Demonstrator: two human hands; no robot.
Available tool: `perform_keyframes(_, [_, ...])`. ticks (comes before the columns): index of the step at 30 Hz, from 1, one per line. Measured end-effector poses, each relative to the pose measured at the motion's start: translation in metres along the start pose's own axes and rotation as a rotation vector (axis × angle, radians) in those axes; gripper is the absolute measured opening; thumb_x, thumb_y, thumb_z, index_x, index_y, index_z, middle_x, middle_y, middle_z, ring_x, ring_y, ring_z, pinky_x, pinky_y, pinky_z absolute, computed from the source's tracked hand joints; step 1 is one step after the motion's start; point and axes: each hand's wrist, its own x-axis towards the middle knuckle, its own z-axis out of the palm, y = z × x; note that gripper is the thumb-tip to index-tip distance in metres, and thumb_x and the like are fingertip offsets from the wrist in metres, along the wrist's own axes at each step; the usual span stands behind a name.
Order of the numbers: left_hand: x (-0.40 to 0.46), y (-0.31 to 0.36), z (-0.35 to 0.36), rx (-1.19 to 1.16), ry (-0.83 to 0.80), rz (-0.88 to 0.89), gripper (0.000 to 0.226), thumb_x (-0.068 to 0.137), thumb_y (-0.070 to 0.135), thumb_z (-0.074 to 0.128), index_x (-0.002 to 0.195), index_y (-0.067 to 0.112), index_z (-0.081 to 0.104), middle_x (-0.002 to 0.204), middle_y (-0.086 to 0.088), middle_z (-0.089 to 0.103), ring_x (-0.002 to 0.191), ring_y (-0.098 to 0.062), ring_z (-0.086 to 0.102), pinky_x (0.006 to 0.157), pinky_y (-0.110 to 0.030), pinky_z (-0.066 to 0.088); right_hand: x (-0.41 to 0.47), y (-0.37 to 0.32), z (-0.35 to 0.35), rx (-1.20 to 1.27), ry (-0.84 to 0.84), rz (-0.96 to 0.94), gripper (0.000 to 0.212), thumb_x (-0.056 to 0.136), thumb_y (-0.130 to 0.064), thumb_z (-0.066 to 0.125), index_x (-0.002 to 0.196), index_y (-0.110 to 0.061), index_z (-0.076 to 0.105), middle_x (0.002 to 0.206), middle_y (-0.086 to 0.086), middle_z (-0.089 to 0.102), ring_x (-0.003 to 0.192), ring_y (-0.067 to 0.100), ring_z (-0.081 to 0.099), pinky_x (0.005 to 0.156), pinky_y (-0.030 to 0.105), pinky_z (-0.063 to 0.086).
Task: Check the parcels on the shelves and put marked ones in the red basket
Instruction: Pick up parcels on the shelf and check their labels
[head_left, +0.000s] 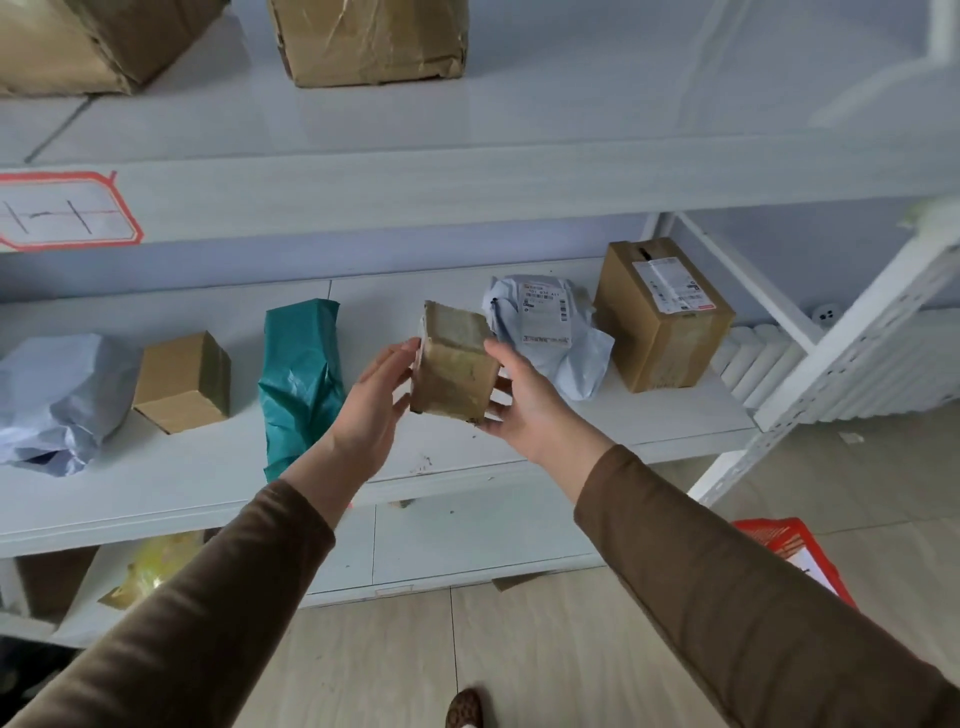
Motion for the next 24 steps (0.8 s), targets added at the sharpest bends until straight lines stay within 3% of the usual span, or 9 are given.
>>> perform_keyframes(2, [-0.023, 0.007, 0.013, 0.073, -0.008, 0.063, 0.033, 0.106, 0.031, 0.054, 0.135, 0.021, 0.066, 0.141, 0.003, 0.063, 0.135, -0.015, 0.053, 0.115, -0.033, 0.036, -0.022, -0.002, -0.017, 0.112, -0.027, 0.022, 0.031, 0.092, -0.047, 0.066, 0.112, -0.023, 0.063, 0.106, 0.009, 0.064, 0.1, 0.029, 0.062, 0.102, 0.047, 0.051])
perform_keyframes(5, [-0.055, 0.014, 0.031, 0.113, -0.031, 0.138, 0.031, 0.103, 0.016, 0.058, 0.132, 0.02, 0.07, 0.137, 0.006, 0.067, 0.126, -0.007, 0.058, 0.099, -0.019, 0.039, -0.052, 0.001, -0.043, 0.254, -0.04, 0.048, 0.042, 0.089, -0.05, 0.065, 0.117, -0.019, 0.064, 0.115, 0.014, 0.064, 0.104, 0.035, 0.062, 0.101, 0.046, 0.053])
perform_keyframes(9, [-0.089, 0.015, 0.047, 0.081, -0.047, 0.201, 0.036, 0.103, 0.003, 0.052, 0.134, 0.012, 0.067, 0.135, 0.001, 0.07, 0.127, -0.013, 0.061, 0.108, -0.027, 0.043, -0.086, 0.011, -0.067, 0.309, -0.115, 0.087, 0.066, 0.088, -0.05, 0.062, 0.142, -0.011, 0.058, 0.146, 0.021, 0.057, 0.125, 0.041, 0.061, 0.105, 0.052, 0.052])
perform_keyframes(11, [-0.101, 0.014, 0.05, 0.048, -0.032, 0.205, 0.034, 0.103, 0.004, 0.053, 0.134, 0.01, 0.066, 0.134, -0.002, 0.07, 0.125, -0.016, 0.062, 0.111, -0.033, 0.043, -0.102, 0.015, -0.073, 0.26, -0.18, 0.071, 0.069, 0.089, -0.047, 0.059, 0.146, -0.009, 0.054, 0.148, 0.022, 0.054, 0.127, 0.043, 0.059, 0.106, 0.052, 0.051])
perform_keyframes(14, [-0.12, 0.009, 0.054, 0.054, -0.043, 0.2, 0.04, 0.099, 0.025, 0.063, 0.137, 0.013, 0.064, 0.129, -0.005, 0.07, 0.121, -0.023, 0.064, 0.114, -0.041, 0.043, -0.119, 0.019, -0.077, 0.152, -0.272, 0.013, 0.064, 0.093, -0.037, 0.059, 0.15, -0.01, 0.047, 0.132, 0.019, 0.053, 0.112, 0.039, 0.057, 0.106, 0.054, 0.047])
perform_keyframes(16, [-0.132, 0.006, 0.054, 0.082, -0.057, 0.199, 0.05, 0.095, 0.037, 0.067, 0.142, 0.02, 0.06, 0.133, -0.003, 0.069, 0.127, -0.022, 0.062, 0.117, -0.043, 0.04, -0.13, 0.023, -0.077, 0.088, -0.341, -0.063, 0.056, 0.093, -0.025, 0.056, 0.149, -0.021, 0.051, 0.128, 0.015, 0.053, 0.112, 0.036, 0.053, 0.107, 0.055, 0.045])
perform_keyframes(18, [-0.143, 0.003, 0.056, 0.067, -0.101, 0.185, 0.051, 0.098, 0.041, 0.065, 0.146, 0.026, 0.056, 0.138, 0.002, 0.066, 0.131, -0.017, 0.061, 0.117, -0.042, 0.041, -0.141, 0.026, -0.075, -0.017, -0.37, -0.173, 0.061, 0.09, -0.016, 0.056, 0.147, -0.036, 0.051, 0.124, 0.012, 0.057, 0.109, 0.03, 0.053, 0.104, 0.049, 0.045])
perform_keyframes(21, [-0.151, -0.004, 0.054, 0.052, -0.19, 0.18, 0.042, 0.104, 0.032, 0.055, 0.146, 0.03, 0.054, 0.14, -0.006, 0.064, 0.126, -0.022, 0.061, 0.104, -0.041, 0.048, -0.161, 0.027, -0.07, -0.363, -0.314, -0.431, 0.075, 0.091, -0.006, 0.063, 0.152, -0.043, 0.039, 0.137, -0.003, 0.061, 0.12, 0.017, 0.058, 0.11, 0.04, 0.045])
perform_keyframes(24, [-0.153, -0.01, 0.055, -0.029, -0.159, 0.147, 0.043, 0.104, 0.01, 0.046, 0.143, 0.026, 0.056, 0.111, -0.007, 0.071, 0.101, -0.025, 0.061, 0.086, -0.039, 0.051, -0.174, 0.033, -0.072, -0.799, -0.19, -0.692, 0.092, 0.088, -0.013, 0.072, 0.16, -0.038, 0.02, 0.162, -0.011, 0.029, 0.147, 0.003, 0.029, 0.121, 0.033, 0.032])
